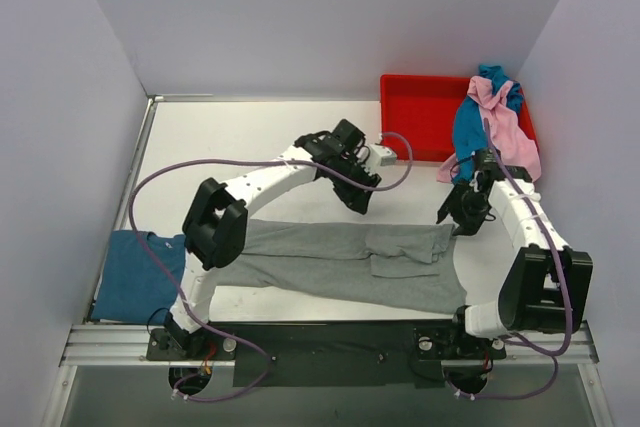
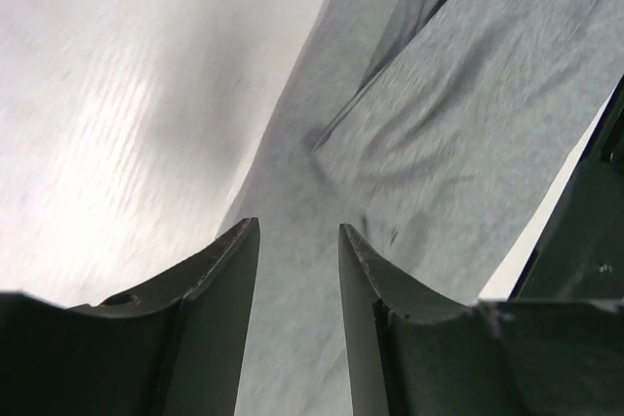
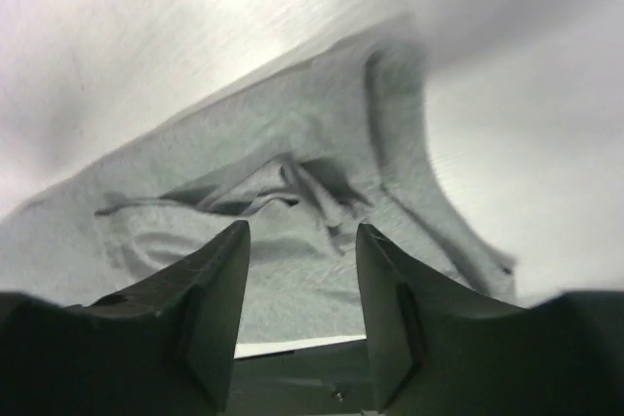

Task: Fold and stack the t-shirts
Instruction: Fold the other side of the tshirt into a rectangle, then rotate the tshirt 45 degrees

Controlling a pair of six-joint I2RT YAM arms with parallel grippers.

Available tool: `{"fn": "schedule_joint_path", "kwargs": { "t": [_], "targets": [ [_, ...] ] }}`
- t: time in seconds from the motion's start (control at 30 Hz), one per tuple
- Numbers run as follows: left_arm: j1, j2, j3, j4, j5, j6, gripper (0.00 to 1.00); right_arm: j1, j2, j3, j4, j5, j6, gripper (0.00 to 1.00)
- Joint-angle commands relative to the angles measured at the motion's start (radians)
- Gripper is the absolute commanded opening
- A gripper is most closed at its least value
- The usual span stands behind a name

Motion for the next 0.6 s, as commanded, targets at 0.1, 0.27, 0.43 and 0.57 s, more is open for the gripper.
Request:
{"fn": "schedule_joint_path", "kwargs": {
  "t": [0.1, 0.27, 0.43, 0.57],
  "targets": [
    [0.243, -0.193, -0.126, -0.193, -0.151, 0.248, 0.52, -0.083, 0.173, 0.096, -0.065, 0.099, -0.085, 0.48],
    [0.439, -0.291, -0.304, -0.187, -0.323, 0.361, 0.58, -0.085, 0.335, 0.148, -0.031, 0.045, -0.106, 0.47],
    [0.660, -0.320, -0.413, -0.143, -0.389, 0.475, 0.59, -0.076, 0.406, 0.174, -0.011, -0.002, -0.119, 0.31],
    [0.714, -0.316, -0.464, -0.150, -0.329, 0.550, 0.59, -0.060, 0.449, 0.219, -0.017, -0.012, -0.132, 0.06]
  ]
}}
